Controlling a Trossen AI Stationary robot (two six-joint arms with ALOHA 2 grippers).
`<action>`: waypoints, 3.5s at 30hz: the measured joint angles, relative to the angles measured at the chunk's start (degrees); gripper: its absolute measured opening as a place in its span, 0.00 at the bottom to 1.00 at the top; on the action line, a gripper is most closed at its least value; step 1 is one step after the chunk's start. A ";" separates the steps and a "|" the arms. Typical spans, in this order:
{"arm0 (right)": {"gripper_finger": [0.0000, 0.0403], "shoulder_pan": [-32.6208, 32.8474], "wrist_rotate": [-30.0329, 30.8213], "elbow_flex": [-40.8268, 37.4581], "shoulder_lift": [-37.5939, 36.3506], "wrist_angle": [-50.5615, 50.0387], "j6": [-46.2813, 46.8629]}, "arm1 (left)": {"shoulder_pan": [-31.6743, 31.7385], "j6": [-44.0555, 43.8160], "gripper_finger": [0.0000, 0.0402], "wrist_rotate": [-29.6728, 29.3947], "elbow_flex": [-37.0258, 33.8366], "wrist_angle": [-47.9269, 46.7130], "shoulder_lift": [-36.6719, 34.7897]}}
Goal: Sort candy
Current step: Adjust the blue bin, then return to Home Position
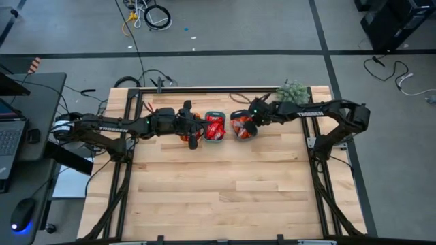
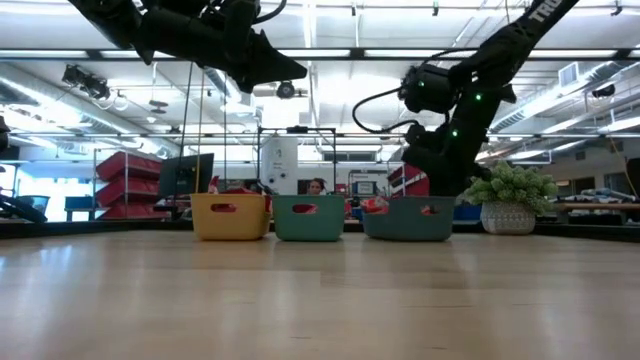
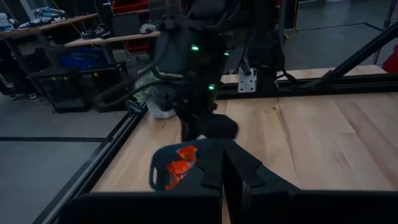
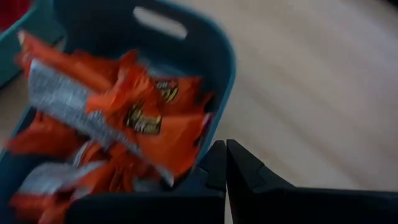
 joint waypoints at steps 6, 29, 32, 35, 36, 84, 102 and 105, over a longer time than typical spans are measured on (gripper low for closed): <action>0.00 6.14 0.18 0.00 0.01 -3.77 5.08 | -1.47 0.38 0.01 -2.11 0.00 -0.06 0.00; 0.00 23.17 14.11 -10.21 -15.29 -0.63 -2.48 | -4.83 0.19 0.00 1.89 -4.48 -1.19 -9.73; 0.00 23.11 6.84 -16.84 -20.80 10.63 -11.12 | -4.81 -0.04 0.00 2.97 -7.00 2.08 -10.90; 0.00 21.92 0.84 -21.49 -25.49 18.21 -16.82 | -4.81 -0.04 0.00 4.82 -8.72 4.33 -11.36; 0.00 21.29 -0.92 -22.51 -26.93 19.93 -18.14 | -4.81 -0.02 0.00 5.39 -9.40 4.83 -11.73; 0.00 27.30 9.54 -45.62 -75.88 24.00 -21.22 | -4.75 -3.17 0.00 1.04 -38.56 -12.62 -71.52; 0.00 24.92 9.76 -45.62 -70.78 23.99 -18.83 | -4.75 -9.55 0.00 -2.99 -38.58 -22.58 -71.19; 0.00 24.65 9.77 -45.62 -70.01 23.98 -16.31 | -4.75 -11.17 0.00 -2.95 -38.58 -22.62 -71.16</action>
